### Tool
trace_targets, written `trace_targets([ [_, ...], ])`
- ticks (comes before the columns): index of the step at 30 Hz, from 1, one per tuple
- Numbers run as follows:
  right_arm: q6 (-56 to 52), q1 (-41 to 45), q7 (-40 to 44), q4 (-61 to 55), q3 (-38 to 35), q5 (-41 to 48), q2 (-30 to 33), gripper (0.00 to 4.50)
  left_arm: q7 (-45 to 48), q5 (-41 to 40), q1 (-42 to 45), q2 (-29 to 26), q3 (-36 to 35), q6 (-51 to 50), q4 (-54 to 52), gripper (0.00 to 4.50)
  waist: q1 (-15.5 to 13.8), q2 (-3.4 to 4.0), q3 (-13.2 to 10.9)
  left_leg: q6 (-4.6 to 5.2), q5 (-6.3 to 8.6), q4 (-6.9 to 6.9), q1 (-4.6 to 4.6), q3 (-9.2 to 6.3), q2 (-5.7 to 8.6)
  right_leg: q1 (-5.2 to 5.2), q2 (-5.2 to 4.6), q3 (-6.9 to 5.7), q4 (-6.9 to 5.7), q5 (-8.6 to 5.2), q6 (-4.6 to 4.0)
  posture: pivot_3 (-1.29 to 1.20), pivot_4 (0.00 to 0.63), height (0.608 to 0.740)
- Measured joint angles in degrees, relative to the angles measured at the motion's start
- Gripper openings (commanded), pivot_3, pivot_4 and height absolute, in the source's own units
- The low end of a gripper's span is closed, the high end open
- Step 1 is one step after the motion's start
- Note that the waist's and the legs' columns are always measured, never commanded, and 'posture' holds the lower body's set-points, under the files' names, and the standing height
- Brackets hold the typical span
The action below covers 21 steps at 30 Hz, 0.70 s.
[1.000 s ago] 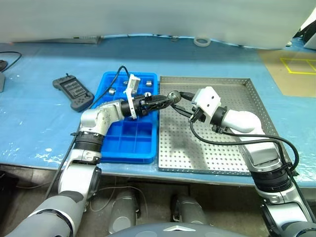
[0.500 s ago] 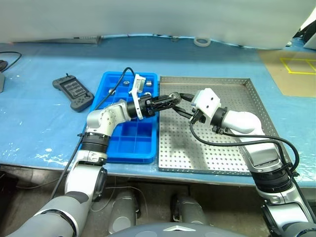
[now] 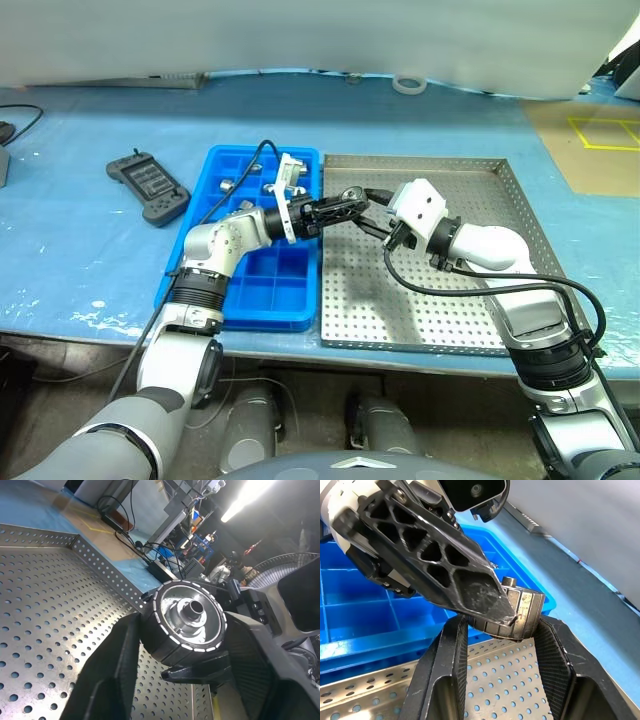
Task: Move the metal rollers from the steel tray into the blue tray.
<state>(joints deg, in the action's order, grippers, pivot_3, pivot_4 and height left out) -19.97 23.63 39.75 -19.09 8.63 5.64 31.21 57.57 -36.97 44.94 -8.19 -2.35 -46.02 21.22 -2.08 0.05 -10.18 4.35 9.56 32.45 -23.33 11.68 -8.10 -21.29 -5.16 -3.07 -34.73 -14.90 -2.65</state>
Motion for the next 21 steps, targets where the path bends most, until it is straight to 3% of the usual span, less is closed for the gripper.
trace_targets([
  [15,-0.5,0.1,-1.3,0.1,-0.1,0.1,-0.4,1.6,-2.2,-0.6,0.8,0.2,-0.2,-0.2,0.2,1.86,0.0,0.0,0.0,0.0,0.0,0.0,-0.01,0.0,0.0,0.0,0.0,0.0,0.01,0.0,0.0,-0.17,0.15,0.74],
  [21,-2.6,0.1,0.1,0.1,-0.2,1.6,-0.4,3.45,-4.3,-1.2,0.8,-0.7,-3.0,0.0,0.0,1.86,0.0,0.0,0.0,0.0,0.0,-0.01,0.01,0.0,0.0,0.0,0.0,0.0,0.01,0.0,0.0,-0.16,0.15,0.74],
])
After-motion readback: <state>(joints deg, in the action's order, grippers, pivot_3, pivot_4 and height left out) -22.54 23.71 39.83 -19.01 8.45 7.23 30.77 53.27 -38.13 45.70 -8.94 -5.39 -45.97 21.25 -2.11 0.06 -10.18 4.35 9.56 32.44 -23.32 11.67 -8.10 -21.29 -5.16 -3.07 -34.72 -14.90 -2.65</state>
